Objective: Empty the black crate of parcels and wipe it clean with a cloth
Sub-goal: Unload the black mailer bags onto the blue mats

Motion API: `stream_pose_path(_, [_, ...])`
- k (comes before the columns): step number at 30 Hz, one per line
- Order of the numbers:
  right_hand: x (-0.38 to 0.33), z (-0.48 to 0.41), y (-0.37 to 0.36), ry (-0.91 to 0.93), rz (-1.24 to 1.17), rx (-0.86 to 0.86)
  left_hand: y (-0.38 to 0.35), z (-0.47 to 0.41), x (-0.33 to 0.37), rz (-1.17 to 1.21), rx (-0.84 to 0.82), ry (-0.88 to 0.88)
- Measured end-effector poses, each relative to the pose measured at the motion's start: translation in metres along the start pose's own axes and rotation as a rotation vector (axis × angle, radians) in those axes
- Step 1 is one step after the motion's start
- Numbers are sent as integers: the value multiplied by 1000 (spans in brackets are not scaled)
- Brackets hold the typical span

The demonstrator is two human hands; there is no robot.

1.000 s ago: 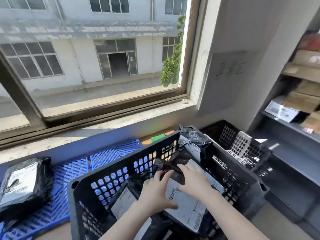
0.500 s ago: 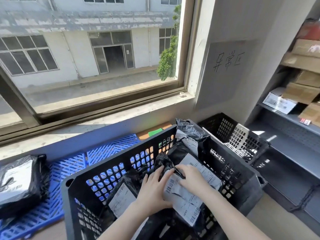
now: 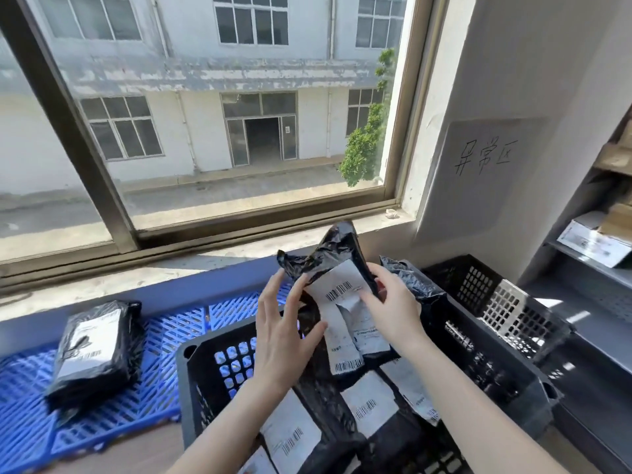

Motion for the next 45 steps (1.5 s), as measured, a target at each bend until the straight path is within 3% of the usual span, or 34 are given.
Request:
stream_pose_path(3, [-22, -6, -17, -22, -150, 14, 31, -3, -18, 112, 15, 108])
stream_pose_path(10, [-84, -8, -84, 20, -302, -56, 94, -2, -63, 202, 58, 174])
stream_pose_path(18, [-132, 5, -229, -29, -409, -244, 173, 13, -177, 195, 154, 313])
stream_pose_path(26, [-152, 46, -419, -41, -280, -603, 231, 52, -325, 95, 160, 515])
stream_pose_path(38, [-124, 63, -554, -136, -95, -691, 223, 79, -453, 74, -31, 658])
stream_pose_path(45, [-113, 56, -578, -111, -20, -597, 197, 81, -485, 109, -130, 695])
Point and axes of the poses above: each hand's wrist, its own z-axis away from the middle knuckle, its own y-axis out of the back of the hand, x = y × z, the point moved 10 cm from there along -z, towards the middle knuckle, and after that the axes turned 3 degrees about x, right-handed, at the moved point
